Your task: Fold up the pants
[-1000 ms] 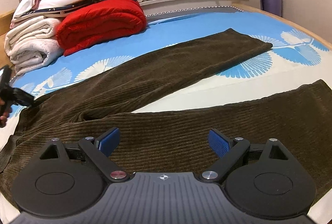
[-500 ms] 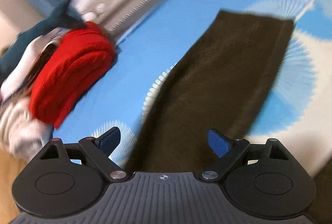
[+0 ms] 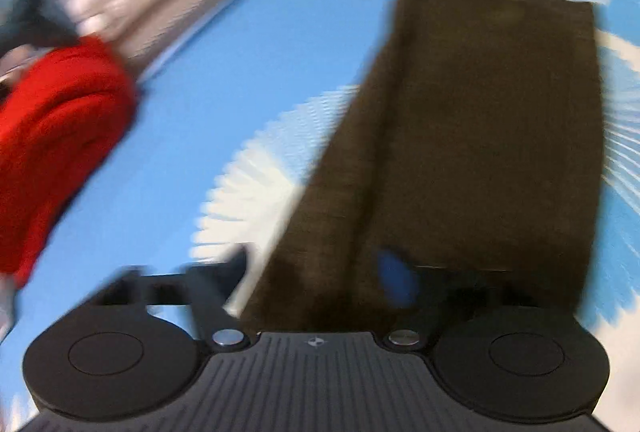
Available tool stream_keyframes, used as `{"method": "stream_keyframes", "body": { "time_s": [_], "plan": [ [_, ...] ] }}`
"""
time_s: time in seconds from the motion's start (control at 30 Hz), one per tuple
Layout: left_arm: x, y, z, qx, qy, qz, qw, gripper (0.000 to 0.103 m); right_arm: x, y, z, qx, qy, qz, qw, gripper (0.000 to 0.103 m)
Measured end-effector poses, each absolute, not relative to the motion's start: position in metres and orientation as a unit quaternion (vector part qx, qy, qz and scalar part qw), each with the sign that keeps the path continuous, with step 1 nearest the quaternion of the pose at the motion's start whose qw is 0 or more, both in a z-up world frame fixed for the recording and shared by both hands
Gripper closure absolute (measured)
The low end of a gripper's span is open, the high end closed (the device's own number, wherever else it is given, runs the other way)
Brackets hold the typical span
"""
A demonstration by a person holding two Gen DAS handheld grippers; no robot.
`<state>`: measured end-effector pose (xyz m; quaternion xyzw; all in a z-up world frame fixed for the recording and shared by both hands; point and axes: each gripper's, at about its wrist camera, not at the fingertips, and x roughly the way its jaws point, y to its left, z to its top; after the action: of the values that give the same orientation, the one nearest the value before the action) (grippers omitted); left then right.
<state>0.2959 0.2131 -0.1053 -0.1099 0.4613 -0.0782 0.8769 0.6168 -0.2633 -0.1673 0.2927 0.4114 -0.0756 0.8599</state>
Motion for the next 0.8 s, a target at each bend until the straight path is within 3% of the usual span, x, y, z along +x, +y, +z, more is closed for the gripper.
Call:
{"method": "stream_keyframes", "body": {
  "time_s": [0.1, 0.27, 0.37, 0.5, 0.63, 0.8],
  "plan": [
    [0.298, 0.221, -0.093, -0.137, 0.433, -0.045, 0.89, 0.094, 0.614, -0.254, -0.154, 0.279, 0.396, -0.043, 0.874, 0.097],
    [0.283, 0.218, -0.065, -0.133, 0.402, -0.019, 0.906, 0.094, 0.563, -0.278, -0.081, 0.288, 0.333, -0.042, 0.897, 0.097],
    [0.245, 0.216, -0.047, -0.127, 0.38, -0.025, 0.916, 0.095, 0.485, -0.305, -0.032, 0.287, 0.301, -0.023, 0.909, 0.097],
    [0.188, 0.211, -0.052, -0.114, 0.415, -0.027, 0.902, 0.095, 0.347, -0.337, 0.005, 0.263, 0.294, -0.017, 0.919, 0.097],
    [0.157, 0.219, -0.079, -0.136, 0.476, -0.01, 0.869, 0.093, 0.226, -0.341, -0.026, 0.245, 0.337, -0.032, 0.909, 0.097],
    [0.14, 0.224, -0.086, -0.17, 0.456, -0.01, 0.874, 0.091, 0.208, -0.333, -0.126, 0.23, 0.432, -0.092, 0.867, 0.096]
  ]
}}
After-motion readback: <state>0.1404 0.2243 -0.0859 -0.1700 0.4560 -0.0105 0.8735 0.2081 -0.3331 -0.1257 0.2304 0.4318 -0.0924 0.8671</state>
